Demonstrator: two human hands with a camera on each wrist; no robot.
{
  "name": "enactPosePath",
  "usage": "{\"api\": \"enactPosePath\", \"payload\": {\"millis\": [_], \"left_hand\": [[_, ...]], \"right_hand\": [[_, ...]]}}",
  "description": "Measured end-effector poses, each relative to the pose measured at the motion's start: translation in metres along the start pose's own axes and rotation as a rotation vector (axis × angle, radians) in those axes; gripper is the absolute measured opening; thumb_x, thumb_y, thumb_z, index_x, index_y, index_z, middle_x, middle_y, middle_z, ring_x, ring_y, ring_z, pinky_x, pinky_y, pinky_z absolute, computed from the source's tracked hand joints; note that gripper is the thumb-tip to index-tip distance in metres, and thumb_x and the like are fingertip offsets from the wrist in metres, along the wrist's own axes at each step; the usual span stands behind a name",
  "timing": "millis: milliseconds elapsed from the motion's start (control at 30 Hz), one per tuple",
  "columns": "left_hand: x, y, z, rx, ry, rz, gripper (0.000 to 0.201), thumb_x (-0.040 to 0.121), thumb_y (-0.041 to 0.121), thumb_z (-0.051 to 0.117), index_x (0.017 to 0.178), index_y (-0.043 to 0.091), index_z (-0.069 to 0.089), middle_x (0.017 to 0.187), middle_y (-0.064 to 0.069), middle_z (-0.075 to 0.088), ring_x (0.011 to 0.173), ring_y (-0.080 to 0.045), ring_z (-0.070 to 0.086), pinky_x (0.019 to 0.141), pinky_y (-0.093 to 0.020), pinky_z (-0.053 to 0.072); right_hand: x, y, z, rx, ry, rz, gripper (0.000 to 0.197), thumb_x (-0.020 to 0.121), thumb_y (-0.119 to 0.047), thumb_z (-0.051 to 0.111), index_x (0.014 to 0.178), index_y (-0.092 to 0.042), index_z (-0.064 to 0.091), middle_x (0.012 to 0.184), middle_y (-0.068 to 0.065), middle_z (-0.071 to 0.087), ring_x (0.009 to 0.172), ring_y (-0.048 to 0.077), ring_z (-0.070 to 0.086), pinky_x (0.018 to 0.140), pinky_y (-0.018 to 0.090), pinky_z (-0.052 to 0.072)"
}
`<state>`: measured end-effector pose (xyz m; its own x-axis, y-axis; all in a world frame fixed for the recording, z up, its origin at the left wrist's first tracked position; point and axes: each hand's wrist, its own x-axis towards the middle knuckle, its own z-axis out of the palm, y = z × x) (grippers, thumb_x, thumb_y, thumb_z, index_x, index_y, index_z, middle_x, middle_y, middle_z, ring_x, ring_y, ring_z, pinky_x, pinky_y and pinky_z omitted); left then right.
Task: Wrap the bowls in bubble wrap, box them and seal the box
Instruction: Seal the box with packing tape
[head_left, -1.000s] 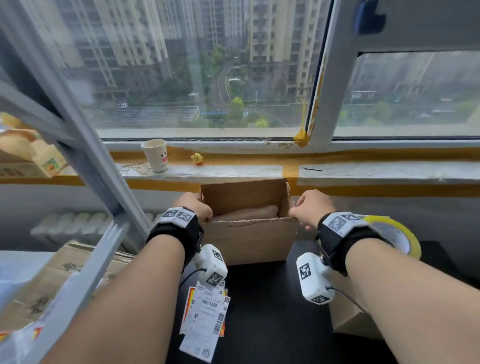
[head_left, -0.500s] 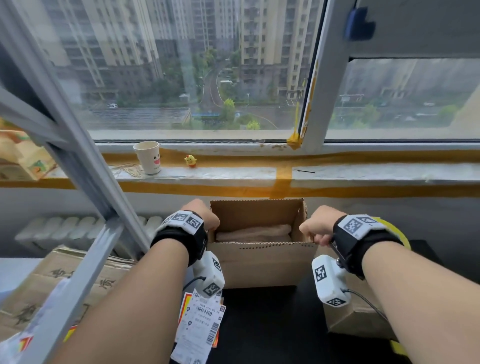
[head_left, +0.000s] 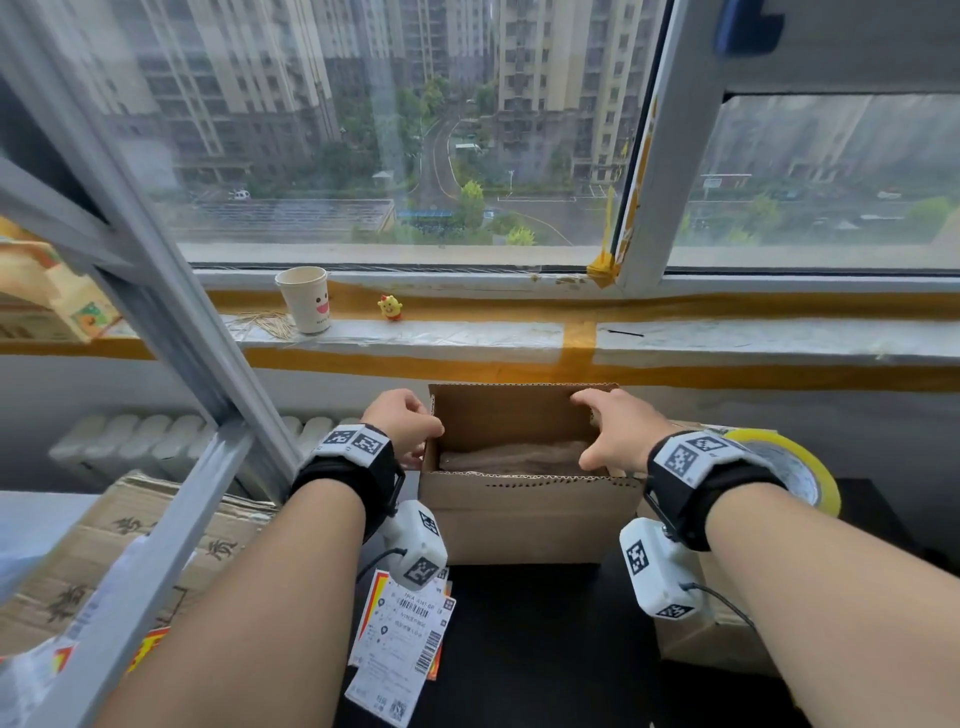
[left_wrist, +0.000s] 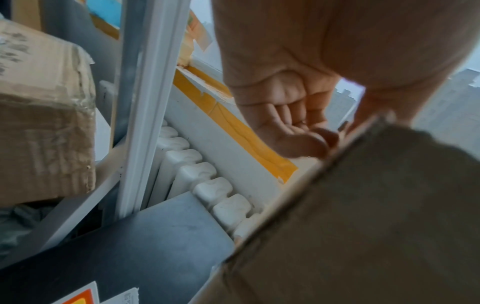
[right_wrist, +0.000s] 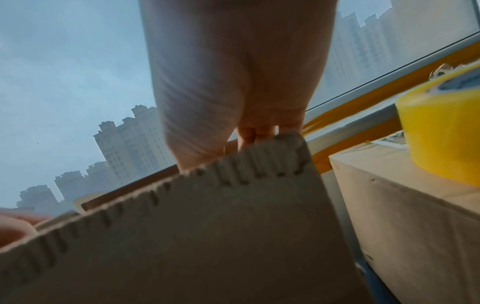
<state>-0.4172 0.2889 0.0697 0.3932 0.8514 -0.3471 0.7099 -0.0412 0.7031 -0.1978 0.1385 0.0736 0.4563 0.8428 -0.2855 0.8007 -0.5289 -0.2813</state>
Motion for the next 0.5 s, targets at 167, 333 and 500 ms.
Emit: {"api": "enactPosePath", "payload": {"millis": [167, 333, 500], "left_hand": [[-0.005, -0.002, -0.012, -0.334, -0.159, -0.042, 0.022, 0.084, -0.012, 0.051, 0.092, 0.006, 0.061, 0.089, -0.014, 0.062, 0.069, -0.019, 0.061, 0.057, -0.028, 0.059], [-0.005, -0.004, 0.005, -0.062, -0.332, 0.083, 0.055, 0.076, -0.003, 0.073, 0.124, 0.02, 0.06, 0.12, 0.001, 0.062, 0.108, -0.017, 0.06, 0.081, -0.029, 0.053], [-0.001, -0.004, 0.02, 0.115, -0.192, 0.173, 0.057, 0.074, -0.007, 0.068, 0.125, 0.017, 0.061, 0.119, 0.001, 0.062, 0.113, -0.017, 0.057, 0.09, -0.021, 0.045]], "right_hand": [[0.001, 0.003, 0.004, 0.056, -0.02, 0.013, 0.091, 0.07, -0.019, 0.073, 0.148, -0.035, 0.03, 0.137, 0.006, 0.049, 0.108, 0.024, 0.058, 0.081, 0.03, 0.049], [0.003, 0.002, 0.004, 0.095, -0.041, -0.017, 0.086, 0.072, -0.012, 0.069, 0.147, -0.034, 0.032, 0.139, 0.004, 0.05, 0.1, 0.021, 0.061, 0.077, 0.032, 0.056], [0.003, 0.015, 0.006, 0.316, 0.053, -0.045, 0.07, 0.08, -0.03, 0.069, 0.143, -0.035, 0.04, 0.118, -0.011, 0.058, 0.096, 0.019, 0.058, 0.082, 0.029, 0.047]]}}
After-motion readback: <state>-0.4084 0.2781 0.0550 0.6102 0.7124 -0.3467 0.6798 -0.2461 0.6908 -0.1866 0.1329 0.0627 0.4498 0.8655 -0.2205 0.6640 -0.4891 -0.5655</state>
